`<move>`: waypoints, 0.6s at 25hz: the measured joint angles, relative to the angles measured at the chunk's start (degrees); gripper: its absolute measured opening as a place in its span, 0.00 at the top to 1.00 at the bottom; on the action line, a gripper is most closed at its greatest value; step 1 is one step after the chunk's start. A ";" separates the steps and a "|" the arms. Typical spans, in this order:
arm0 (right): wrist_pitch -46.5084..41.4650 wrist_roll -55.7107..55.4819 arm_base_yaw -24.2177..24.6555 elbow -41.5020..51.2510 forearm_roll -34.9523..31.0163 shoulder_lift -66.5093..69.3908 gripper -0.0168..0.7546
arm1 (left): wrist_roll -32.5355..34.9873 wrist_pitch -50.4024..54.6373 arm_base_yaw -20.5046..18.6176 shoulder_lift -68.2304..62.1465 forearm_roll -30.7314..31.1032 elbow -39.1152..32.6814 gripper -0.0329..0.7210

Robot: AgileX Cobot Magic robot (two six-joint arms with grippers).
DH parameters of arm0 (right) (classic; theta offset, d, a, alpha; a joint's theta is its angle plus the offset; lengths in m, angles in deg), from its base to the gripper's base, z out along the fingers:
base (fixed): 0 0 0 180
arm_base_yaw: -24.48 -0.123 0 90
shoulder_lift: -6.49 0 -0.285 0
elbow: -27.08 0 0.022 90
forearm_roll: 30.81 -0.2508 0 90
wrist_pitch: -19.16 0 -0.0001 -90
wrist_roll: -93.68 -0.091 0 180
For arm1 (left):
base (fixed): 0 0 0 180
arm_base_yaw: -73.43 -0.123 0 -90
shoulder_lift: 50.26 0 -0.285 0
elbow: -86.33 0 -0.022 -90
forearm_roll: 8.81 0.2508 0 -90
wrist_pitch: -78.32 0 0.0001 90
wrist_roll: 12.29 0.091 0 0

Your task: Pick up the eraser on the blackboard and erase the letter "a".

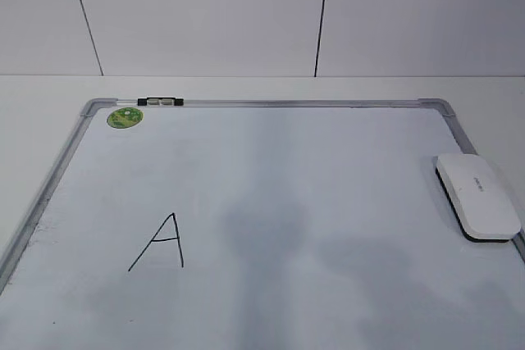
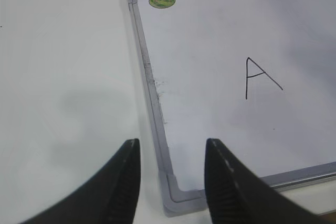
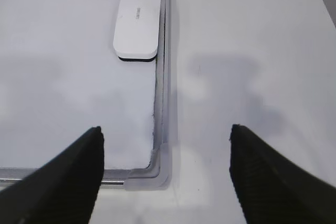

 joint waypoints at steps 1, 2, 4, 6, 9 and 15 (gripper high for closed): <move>0.00 0.00 0.00 0.00 0.00 -0.96 0.21 | 0.00 0.10 0.00 0.75 0.00 0.00 0.55; 0.00 0.00 0.00 0.00 0.00 -1.73 0.21 | 0.00 0.10 0.00 1.10 0.00 0.00 0.55; -0.11 0.00 0.00 0.00 0.00 -3.32 0.21 | 0.00 0.10 0.00 1.31 0.00 0.00 0.55; -0.11 0.00 0.00 0.00 0.00 -3.78 0.21 | 0.00 0.10 0.00 1.42 0.00 0.00 0.55; -0.11 0.00 0.00 0.00 0.00 -3.92 0.21 | 0.00 0.10 0.00 1.48 0.00 0.00 0.55; -0.11 0.00 0.00 0.00 0.00 -3.92 0.21 | 0.00 0.10 0.00 1.48 0.00 0.00 0.55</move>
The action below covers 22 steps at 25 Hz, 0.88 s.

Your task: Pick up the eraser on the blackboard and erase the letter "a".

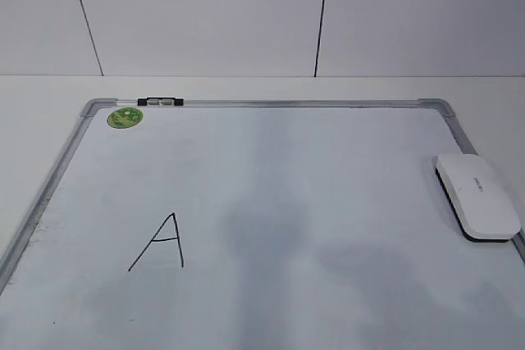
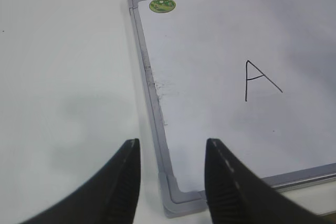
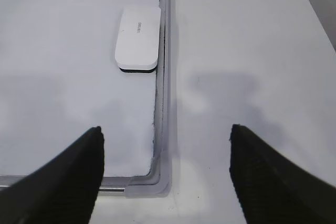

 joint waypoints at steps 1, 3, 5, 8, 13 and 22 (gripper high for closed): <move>0.00 0.00 0.00 0.00 0.00 0.00 0.21 | 0.00 0.00 0.00 0.00 0.00 0.00 0.55; 0.00 0.00 0.00 0.00 0.00 0.00 0.21 | 0.00 0.00 0.00 0.00 0.00 0.00 0.55; 0.00 0.00 0.00 0.00 0.00 0.00 0.21 | 0.00 0.00 0.00 0.00 0.00 0.00 0.55; -0.12 0.00 0.00 0.00 0.00 0.00 0.21 | 0.00 0.00 0.00 0.00 0.00 0.00 0.55; -0.12 0.00 0.00 0.00 0.00 0.00 0.21 | 0.00 0.00 0.00 0.00 0.00 0.00 0.55; -0.12 0.00 0.00 0.00 0.00 0.00 0.21 | 0.00 0.00 0.00 0.00 0.00 0.00 0.55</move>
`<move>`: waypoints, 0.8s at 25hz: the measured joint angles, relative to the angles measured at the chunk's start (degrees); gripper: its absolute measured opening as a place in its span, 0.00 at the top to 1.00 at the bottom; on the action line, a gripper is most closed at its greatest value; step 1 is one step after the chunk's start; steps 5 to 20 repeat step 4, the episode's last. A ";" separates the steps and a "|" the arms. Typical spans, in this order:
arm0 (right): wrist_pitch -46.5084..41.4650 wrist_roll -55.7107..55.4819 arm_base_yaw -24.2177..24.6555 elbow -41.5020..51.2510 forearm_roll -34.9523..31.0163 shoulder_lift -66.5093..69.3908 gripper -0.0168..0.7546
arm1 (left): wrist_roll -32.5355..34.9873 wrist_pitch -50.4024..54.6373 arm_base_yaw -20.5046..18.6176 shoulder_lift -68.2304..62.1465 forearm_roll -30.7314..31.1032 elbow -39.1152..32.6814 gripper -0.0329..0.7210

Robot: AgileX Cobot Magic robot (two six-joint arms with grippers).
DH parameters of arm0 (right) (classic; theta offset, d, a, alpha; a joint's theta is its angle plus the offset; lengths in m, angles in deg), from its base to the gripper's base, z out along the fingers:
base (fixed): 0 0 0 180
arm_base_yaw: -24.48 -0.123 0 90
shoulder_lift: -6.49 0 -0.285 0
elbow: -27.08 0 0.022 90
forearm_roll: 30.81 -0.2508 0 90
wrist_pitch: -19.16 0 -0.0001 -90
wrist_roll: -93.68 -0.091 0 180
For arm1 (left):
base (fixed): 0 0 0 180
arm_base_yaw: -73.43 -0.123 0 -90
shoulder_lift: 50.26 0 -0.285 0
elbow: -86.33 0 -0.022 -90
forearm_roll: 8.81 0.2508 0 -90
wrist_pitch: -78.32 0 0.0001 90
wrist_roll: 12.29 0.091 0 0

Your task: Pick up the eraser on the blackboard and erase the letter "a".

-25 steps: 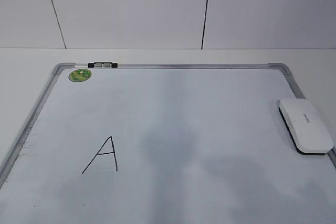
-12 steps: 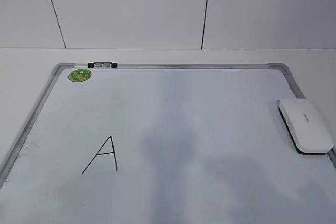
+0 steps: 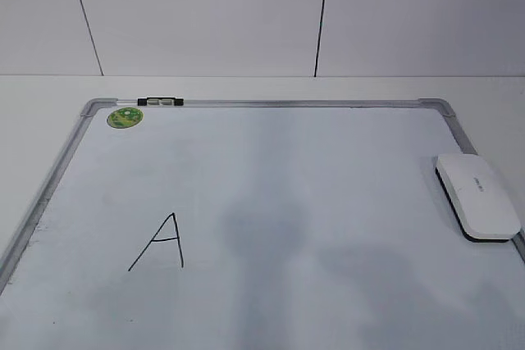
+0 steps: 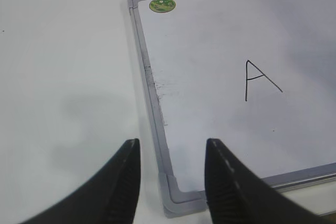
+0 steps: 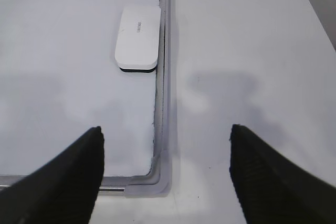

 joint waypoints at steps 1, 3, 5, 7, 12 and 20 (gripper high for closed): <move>0.00 0.00 0.00 0.00 0.00 0.00 0.21 | 0.00 0.00 0.00 0.00 0.00 0.00 0.55; 0.00 0.00 0.00 0.00 0.00 0.00 0.21 | 0.00 0.00 0.00 0.00 0.00 0.00 0.55; 0.00 0.00 0.00 0.00 0.00 0.00 0.21 | 0.00 0.00 0.00 0.00 0.00 0.00 0.55; 0.00 0.00 0.00 0.00 0.00 0.00 0.21 | 0.00 0.00 0.00 0.00 0.00 0.00 0.55; 0.00 0.00 0.00 0.00 0.00 0.00 0.21 | 0.00 0.00 0.00 0.00 0.00 0.00 0.55; 0.00 0.00 0.00 0.00 0.00 0.00 0.21 | 0.00 0.00 0.00 0.00 0.00 0.00 0.55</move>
